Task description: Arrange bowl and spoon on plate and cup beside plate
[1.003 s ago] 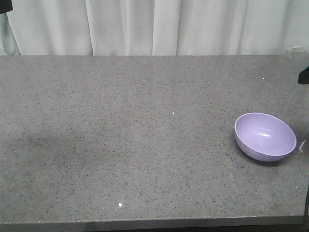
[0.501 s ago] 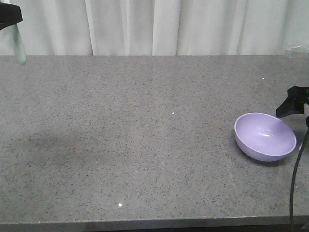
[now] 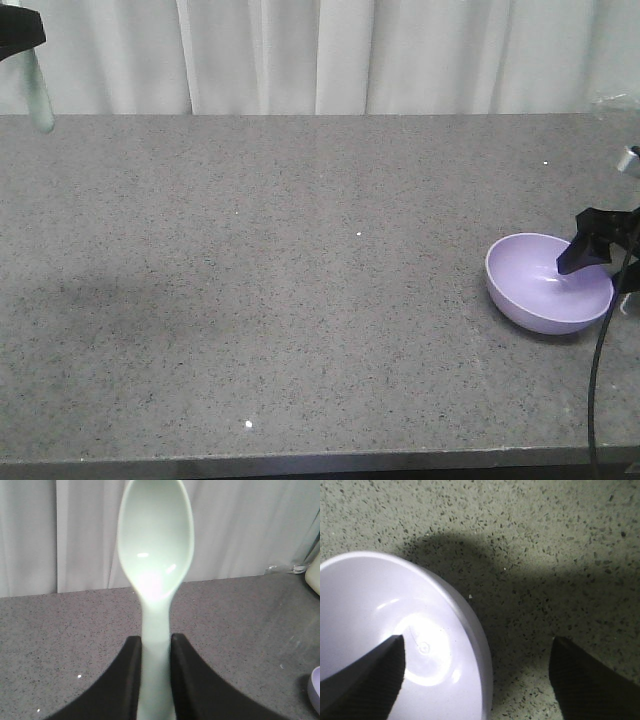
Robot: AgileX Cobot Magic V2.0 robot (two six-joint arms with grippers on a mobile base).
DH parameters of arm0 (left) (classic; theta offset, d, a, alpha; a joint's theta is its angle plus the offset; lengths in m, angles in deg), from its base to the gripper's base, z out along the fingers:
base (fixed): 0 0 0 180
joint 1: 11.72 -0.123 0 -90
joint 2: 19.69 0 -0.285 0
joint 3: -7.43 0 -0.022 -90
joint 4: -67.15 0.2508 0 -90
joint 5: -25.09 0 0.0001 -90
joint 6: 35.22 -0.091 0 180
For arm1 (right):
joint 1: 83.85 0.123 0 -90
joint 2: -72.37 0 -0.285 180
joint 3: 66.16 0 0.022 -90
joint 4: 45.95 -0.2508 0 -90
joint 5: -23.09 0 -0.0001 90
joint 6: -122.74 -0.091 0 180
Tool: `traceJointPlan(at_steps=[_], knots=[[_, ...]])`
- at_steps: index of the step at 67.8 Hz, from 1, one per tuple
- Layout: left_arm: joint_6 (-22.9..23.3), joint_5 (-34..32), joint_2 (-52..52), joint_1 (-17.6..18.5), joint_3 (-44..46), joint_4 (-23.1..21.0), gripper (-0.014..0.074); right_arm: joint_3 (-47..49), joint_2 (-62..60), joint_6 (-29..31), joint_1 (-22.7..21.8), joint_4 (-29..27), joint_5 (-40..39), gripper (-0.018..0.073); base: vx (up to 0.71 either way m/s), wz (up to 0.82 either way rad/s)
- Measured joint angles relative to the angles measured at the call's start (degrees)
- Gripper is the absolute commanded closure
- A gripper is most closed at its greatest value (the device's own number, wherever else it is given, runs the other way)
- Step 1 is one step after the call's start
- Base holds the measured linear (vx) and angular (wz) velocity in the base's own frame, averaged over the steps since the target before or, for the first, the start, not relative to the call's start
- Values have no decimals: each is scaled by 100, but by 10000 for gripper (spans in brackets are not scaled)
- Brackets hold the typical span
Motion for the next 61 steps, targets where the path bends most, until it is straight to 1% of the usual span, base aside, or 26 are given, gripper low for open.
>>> traceJointPlan(at_steps=[8, 9, 10, 17, 22, 36, 42, 47, 51, 61], knots=[[0, 0, 0, 0, 0, 0, 604, 9, 12, 0, 0, 0, 21, 256, 0, 0], [0, 0, 0, 0, 0, 0, 604, 13, 12, 4, 0, 0, 21, 291, 0, 0], [0, 0, 0, 0, 0, 0, 604, 19, 12, 4, 0, 0, 28, 302, 0, 0], [0, 0, 0, 0, 0, -2, 604, 20, 12, 4, 0, 5, 55, 475, 0, 0], [0, 0, 0, 0, 0, -2, 604, 20, 12, 4, 0, 5, 74, 573, 0, 0], [0, 0, 0, 0, 0, -2, 604, 20, 12, 18, 0, 6, 64, 568, 0, 0], [0, 0, 0, 0, 0, -2, 604, 49, 12, 31, 0, -86, 101, 566, 0, 0], [0, 0, 0, 0, 0, -2, 604, 176, 12, 159, 0, -308, 243, 565, 0, 0], [0, 0, 0, 0, 0, -2, 604, 336, -26, 321, 0, -612, 404, 565, 0, 0], [0, 0, 0, 0, 0, -2, 604, 905, -461, 690, 0, -1572, 759, 565, 0, 0]])
